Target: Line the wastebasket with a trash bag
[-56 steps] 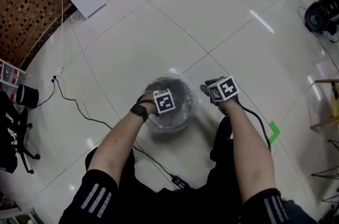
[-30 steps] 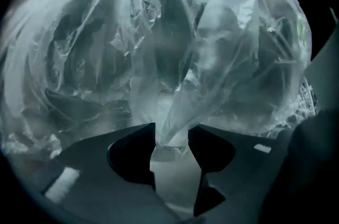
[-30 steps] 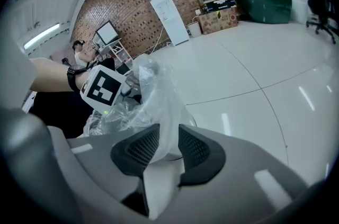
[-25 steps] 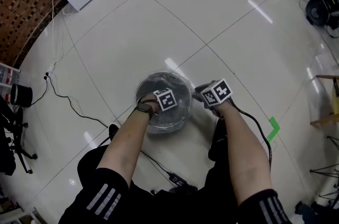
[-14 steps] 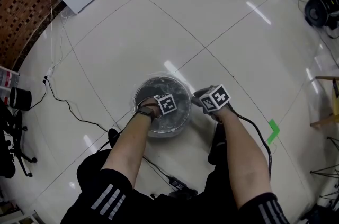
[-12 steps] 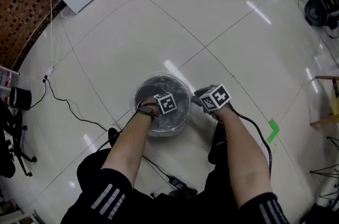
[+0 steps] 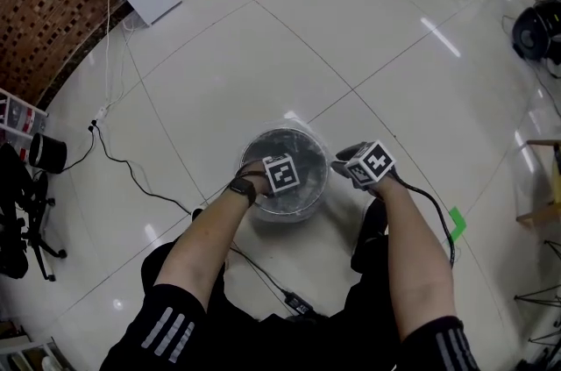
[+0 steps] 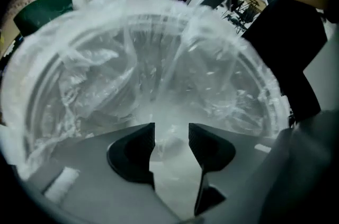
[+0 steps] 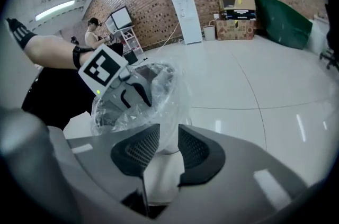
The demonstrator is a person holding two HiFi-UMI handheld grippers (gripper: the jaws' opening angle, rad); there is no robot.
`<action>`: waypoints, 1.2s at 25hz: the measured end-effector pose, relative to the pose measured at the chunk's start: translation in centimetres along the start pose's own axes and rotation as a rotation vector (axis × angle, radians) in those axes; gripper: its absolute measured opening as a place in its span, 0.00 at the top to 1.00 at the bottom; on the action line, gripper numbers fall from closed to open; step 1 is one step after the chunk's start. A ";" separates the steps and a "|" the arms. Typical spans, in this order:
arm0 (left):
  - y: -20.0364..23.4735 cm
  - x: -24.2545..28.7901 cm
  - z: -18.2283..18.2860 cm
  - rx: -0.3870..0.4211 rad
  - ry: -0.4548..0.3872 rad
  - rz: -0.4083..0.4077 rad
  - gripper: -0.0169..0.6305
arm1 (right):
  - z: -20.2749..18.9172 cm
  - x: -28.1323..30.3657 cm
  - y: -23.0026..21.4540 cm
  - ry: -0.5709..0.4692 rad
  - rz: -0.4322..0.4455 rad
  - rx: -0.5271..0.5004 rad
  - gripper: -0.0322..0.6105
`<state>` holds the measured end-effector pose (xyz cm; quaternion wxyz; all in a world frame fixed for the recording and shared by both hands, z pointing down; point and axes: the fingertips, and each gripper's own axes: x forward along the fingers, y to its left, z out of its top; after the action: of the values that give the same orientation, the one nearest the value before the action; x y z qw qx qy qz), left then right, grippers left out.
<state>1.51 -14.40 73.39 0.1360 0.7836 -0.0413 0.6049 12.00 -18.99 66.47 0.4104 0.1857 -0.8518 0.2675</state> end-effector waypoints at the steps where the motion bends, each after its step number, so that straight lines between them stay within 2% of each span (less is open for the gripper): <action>1: -0.1 -1.3 0.1 0.019 -0.011 0.014 0.68 | -0.2 -0.3 0.1 0.023 -0.006 -0.023 0.76; 4: -0.2 -5.6 0.5 0.051 -0.059 0.062 0.67 | -0.5 -1.6 0.1 0.057 -0.039 -0.073 0.76; 7: 1.5 -10.0 -0.5 0.023 -0.095 0.141 0.68 | 1.0 -3.0 -0.1 0.006 -0.060 -0.070 0.76; 10: 4.2 -13.7 -3.3 -0.096 -0.131 0.194 0.71 | 4.8 -4.6 0.0 -0.079 -0.078 -0.089 0.76; 14: 6.7 -17.2 -4.0 -0.246 -0.318 0.201 0.72 | 9.2 -6.2 0.2 -0.181 -0.072 -0.088 0.76; 18: 8.1 -18.3 -5.7 -0.325 -0.401 0.184 0.72 | 12.0 -6.0 0.6 -0.281 -0.021 -0.009 0.76; 20: 8.9 -18.3 -6.2 -0.385 -0.474 0.172 0.73 | 12.4 -5.0 0.4 -0.279 -0.016 0.002 0.76; 22: 10.7 -17.8 -7.4 -0.470 -0.522 0.202 0.76 | 12.6 -3.7 -0.5 -0.252 -0.053 -0.007 0.77; 24: 12.5 -16.9 -9.2 -0.551 -0.527 0.240 0.79 | 12.9 -2.5 -1.4 -0.252 -0.072 0.025 0.77; 26: 13.6 -16.0 -10.4 -0.605 -0.524 0.248 0.80 | 13.3 -1.7 -2.1 -0.273 -0.056 0.100 0.77; 30: 14.5 -14.5 -11.0 -0.689 -0.543 0.197 0.80 | 13.1 -0.1 -3.0 -0.260 -0.021 0.202 0.77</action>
<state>-16.01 -26.90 64.40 0.3148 0.8153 -0.3489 0.3383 5.82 -29.29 60.53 0.2784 0.2680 -0.8645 0.3214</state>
